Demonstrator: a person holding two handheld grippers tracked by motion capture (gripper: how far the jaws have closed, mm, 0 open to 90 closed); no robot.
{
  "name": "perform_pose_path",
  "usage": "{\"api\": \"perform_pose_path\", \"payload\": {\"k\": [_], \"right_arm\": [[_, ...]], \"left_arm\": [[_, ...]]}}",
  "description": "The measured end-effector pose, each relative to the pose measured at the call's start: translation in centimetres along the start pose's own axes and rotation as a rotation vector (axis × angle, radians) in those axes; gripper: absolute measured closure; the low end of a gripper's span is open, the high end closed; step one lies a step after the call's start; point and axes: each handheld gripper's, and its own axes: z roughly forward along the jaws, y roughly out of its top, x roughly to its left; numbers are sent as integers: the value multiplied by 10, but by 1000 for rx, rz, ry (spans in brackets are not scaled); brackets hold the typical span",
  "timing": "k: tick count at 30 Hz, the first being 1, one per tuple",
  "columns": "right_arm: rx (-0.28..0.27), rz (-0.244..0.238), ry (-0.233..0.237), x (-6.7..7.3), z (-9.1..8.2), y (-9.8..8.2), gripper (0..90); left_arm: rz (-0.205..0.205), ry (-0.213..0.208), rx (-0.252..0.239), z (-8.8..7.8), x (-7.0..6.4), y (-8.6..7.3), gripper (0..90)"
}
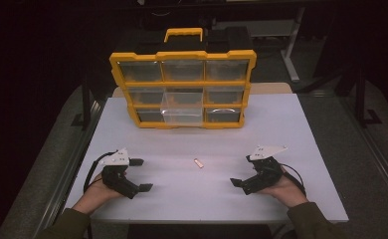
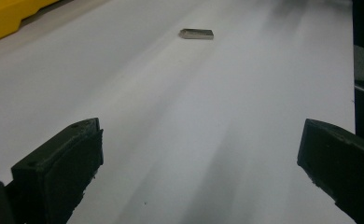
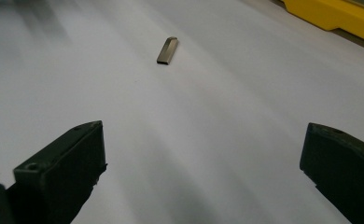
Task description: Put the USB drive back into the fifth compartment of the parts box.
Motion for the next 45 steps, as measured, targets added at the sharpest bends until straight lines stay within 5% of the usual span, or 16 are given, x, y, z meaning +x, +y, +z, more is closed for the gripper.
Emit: {"api": "perform_pose_path", "payload": {"k": [45], "right_arm": [[-7,-28,38,3,18,31,0]], "left_arm": [[-10,-2,-6,-1,0,0,0]]}}
